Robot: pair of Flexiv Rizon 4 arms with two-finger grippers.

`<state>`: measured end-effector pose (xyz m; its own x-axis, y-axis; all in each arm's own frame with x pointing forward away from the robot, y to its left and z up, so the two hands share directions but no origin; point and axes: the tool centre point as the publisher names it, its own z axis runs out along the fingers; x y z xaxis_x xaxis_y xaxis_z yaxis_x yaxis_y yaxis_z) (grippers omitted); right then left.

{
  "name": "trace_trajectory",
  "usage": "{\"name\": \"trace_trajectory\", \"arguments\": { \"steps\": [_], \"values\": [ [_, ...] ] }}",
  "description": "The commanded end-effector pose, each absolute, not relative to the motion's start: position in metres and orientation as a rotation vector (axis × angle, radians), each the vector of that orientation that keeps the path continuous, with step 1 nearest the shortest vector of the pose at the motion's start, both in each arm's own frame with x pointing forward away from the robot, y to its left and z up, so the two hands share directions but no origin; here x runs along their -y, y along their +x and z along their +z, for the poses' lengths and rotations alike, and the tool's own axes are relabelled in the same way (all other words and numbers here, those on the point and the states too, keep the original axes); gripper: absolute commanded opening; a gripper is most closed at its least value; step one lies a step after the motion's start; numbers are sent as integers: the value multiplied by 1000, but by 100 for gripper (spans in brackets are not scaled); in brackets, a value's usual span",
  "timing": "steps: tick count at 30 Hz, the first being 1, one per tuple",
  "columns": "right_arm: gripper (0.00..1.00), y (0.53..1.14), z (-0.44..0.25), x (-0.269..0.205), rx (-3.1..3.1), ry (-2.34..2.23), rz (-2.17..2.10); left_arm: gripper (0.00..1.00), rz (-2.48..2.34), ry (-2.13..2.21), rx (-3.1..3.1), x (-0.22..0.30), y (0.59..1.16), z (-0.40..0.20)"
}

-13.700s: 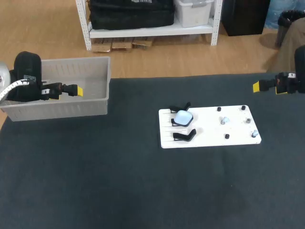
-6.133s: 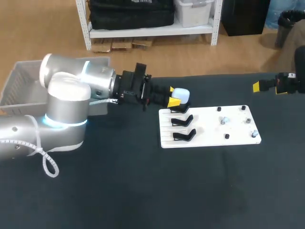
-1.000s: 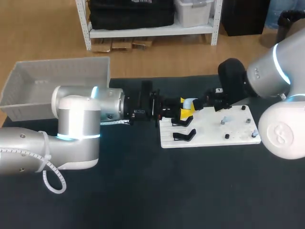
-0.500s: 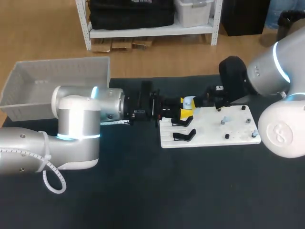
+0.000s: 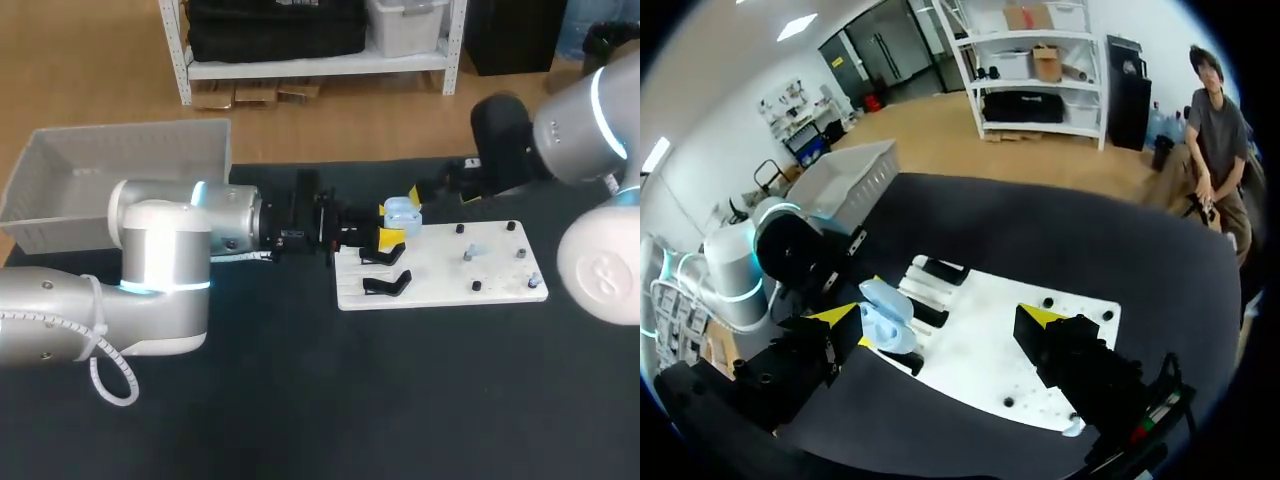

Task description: Pick up each earbud case from the left stands, insert the matching earbuds, close the lid, and place the case in the box.

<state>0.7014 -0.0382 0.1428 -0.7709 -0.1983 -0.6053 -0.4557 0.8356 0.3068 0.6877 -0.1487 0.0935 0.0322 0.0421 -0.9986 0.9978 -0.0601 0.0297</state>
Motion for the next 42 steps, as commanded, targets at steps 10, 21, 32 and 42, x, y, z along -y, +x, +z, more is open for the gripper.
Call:
{"name": "trace_trajectory", "arguments": {
  "steps": [10, 21, 32, 42],
  "values": [
    [100, 677, 145, 107, -2578, -481, 98, 0, -1203, 1294, -1188, 149, 686, 93],
    [100, 654, 104, 140, -2788, -467, -68, 0, -1203, 1294, -1188, 149, 686, 93],
    [50, 631, 79, 166, -2895, -448, -94, 0, -1203, 1294, -1188, 149, 686, 93],
    [65, 623, 69, 169, -2917, -470, -64, 0, -1203, 1294, -1188, 149, 686, 93]
  ]
}}
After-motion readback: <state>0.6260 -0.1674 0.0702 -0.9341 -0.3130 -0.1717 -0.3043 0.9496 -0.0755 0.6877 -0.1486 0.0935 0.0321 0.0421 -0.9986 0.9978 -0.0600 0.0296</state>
